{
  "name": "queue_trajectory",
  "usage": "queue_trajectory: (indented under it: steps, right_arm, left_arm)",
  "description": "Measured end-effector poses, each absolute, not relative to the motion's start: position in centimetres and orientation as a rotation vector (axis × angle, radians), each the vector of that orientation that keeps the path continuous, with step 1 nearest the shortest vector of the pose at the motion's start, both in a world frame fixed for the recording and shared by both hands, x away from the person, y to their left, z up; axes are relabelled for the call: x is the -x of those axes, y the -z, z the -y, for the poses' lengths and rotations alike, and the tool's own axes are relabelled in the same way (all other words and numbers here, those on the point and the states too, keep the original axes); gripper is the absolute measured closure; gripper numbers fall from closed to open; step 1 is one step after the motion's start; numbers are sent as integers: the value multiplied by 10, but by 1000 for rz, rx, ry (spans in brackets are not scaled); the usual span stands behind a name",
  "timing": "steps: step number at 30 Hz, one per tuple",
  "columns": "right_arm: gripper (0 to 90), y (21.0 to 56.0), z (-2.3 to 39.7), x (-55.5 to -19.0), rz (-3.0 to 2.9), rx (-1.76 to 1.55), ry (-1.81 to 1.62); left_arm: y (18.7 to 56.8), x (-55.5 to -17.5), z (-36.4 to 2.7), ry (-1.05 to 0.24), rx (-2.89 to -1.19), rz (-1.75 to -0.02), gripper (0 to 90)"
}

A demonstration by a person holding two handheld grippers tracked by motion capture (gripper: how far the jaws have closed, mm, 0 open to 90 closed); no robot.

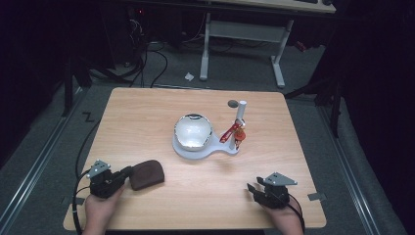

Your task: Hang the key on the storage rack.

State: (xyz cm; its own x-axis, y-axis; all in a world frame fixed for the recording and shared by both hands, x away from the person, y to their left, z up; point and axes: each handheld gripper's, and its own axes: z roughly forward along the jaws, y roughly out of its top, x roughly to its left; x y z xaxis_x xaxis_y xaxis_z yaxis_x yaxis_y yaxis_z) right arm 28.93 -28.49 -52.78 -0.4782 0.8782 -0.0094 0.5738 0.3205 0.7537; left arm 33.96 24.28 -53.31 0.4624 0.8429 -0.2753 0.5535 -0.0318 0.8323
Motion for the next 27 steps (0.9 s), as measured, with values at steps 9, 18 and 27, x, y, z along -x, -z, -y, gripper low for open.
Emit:
queue_trajectory:
  steps: [9, 18, 27]
  right_arm:
    - [512, 528, 286, -290, -2169, -1298, -989]
    - [511, 527, 287, -289, -2167, -1281, -988]
    - [512, 525, 288, -288, -2160, -1282, -991]
  left_arm:
    - [521, -332, -241, -402, -1684, -1131, 864]
    - [507, -323, -234, -453, -1671, -1061, 867]
    - [498, -316, -229, -499, -1655, -1031, 871]
